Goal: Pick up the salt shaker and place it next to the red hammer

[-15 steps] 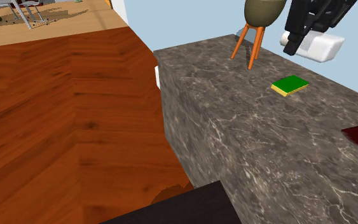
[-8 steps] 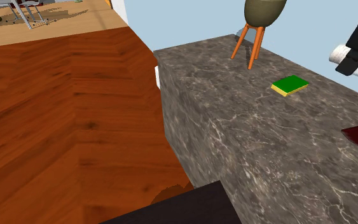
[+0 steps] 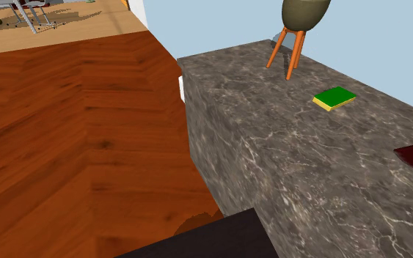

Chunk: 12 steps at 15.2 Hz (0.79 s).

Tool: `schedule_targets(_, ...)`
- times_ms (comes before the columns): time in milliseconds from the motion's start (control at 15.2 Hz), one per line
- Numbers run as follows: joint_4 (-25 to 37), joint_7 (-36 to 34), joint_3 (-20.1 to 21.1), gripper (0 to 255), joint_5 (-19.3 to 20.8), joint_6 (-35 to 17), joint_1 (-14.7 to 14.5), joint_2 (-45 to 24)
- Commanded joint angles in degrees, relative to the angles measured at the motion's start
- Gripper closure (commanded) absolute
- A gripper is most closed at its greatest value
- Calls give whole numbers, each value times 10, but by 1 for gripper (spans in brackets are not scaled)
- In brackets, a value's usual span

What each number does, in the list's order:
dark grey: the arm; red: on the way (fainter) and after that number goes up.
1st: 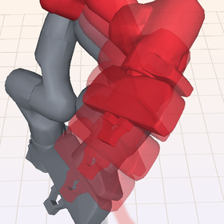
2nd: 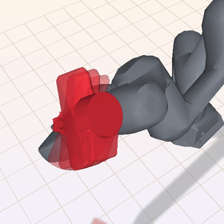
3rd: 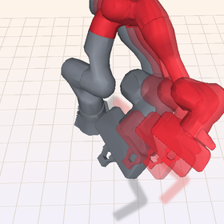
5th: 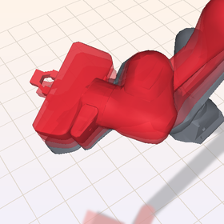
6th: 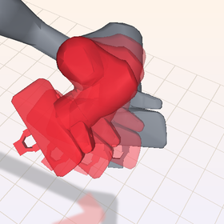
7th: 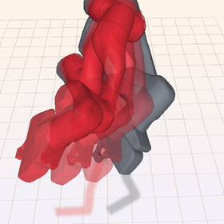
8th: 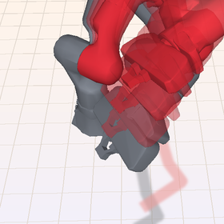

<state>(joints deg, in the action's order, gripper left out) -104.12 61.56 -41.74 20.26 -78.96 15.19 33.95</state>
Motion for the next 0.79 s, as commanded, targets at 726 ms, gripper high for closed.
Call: schedule_targets(726, 84, 176, -139, 255, 73, 32, 9, 16)
